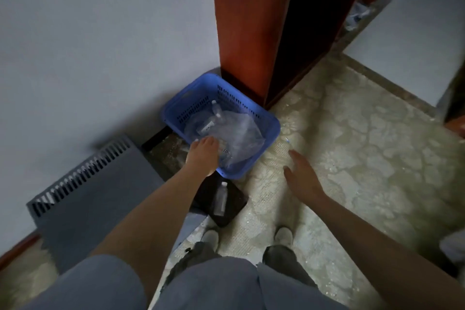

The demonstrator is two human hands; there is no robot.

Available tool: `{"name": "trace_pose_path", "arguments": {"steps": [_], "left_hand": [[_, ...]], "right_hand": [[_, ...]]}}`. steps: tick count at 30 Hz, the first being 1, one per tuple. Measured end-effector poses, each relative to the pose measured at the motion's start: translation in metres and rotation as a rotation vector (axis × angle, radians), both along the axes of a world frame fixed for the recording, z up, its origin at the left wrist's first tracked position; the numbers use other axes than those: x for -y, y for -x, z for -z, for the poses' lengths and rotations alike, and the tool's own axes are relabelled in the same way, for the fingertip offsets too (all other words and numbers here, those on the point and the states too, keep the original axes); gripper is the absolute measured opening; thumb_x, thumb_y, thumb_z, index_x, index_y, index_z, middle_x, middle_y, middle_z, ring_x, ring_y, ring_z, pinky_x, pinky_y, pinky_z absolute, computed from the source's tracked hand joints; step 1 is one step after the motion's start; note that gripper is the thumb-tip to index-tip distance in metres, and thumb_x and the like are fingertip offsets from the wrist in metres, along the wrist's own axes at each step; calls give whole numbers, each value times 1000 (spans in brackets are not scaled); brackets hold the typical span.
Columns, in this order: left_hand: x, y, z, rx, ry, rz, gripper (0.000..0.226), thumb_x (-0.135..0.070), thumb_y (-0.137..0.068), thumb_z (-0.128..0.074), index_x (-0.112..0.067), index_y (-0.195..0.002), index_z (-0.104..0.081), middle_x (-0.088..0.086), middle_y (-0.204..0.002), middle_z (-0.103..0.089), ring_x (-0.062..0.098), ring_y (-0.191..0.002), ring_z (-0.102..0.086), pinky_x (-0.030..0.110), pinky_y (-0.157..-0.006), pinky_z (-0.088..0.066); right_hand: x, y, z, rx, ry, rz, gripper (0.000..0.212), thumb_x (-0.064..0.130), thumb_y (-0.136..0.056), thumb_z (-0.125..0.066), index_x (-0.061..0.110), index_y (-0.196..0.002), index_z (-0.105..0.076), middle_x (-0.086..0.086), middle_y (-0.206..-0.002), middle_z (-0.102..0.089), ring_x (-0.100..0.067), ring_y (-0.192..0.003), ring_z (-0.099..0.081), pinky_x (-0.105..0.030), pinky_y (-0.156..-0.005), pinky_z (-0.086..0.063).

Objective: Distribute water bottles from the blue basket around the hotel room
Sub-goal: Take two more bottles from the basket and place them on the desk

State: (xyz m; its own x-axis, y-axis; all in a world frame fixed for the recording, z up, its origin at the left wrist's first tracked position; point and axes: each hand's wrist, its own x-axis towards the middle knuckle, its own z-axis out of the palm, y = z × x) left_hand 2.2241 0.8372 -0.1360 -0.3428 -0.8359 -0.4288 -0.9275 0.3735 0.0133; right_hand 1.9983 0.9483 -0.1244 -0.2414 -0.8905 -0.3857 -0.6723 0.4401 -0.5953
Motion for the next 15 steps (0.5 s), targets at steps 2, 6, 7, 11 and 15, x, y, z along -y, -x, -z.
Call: {"name": "trace_pose_path", "arguments": {"steps": [2, 6, 7, 11, 15], "left_hand": [[-7, 13, 1, 115, -9, -106, 53, -28, -98, -43, -11, -146, -28, 6, -150, -32, 22, -142, -26, 44, -115, -17], [-20, 34, -5, 209, -35, -241, 47, -26, -97, -40, -15, -143, -35, 5, -145, -38, 21, -139, -30, 51, -116, -10], [-22, 39, -7, 212, -39, -272, 47, -23, -97, -40, -14, -143, -35, 5, -145, -37, 21, -139, -29, 50, -117, -10], [-28, 46, -12, 202, -69, -391, 51, -19, -96, -40, -13, -146, -31, 6, -148, -33, 21, -141, -25, 50, -117, -8], [-20, 46, -12, 183, -86, -510, 47, -18, -95, -40, -9, -141, -35, 8, -145, -36, 23, -140, -28, 50, -117, -10]], "right_hand": [[9, 30, 2, 11, -2, -60, 53, 15, -96, -46, 4, -145, -29, -13, -152, -30, -25, -143, -25, -33, -117, -20], [26, 79, -4, 1, -14, -151, 54, 14, -95, -47, 4, -145, -29, -14, -152, -30, -25, -142, -26, -32, -116, -20], [31, 89, -4, 2, -10, -171, 54, 14, -96, -46, 4, -145, -29, -14, -152, -30, -25, -143, -25, -32, -116, -20], [55, 113, 1, 9, -9, -199, 53, 11, -93, -48, 1, -143, -32, -19, -150, -33, -29, -140, -29, -36, -116, -23], [85, 106, 4, -25, -19, -272, 52, 13, -92, -48, 5, -142, -36, -16, -145, -41, -30, -134, -39, -40, -112, -31]]}}
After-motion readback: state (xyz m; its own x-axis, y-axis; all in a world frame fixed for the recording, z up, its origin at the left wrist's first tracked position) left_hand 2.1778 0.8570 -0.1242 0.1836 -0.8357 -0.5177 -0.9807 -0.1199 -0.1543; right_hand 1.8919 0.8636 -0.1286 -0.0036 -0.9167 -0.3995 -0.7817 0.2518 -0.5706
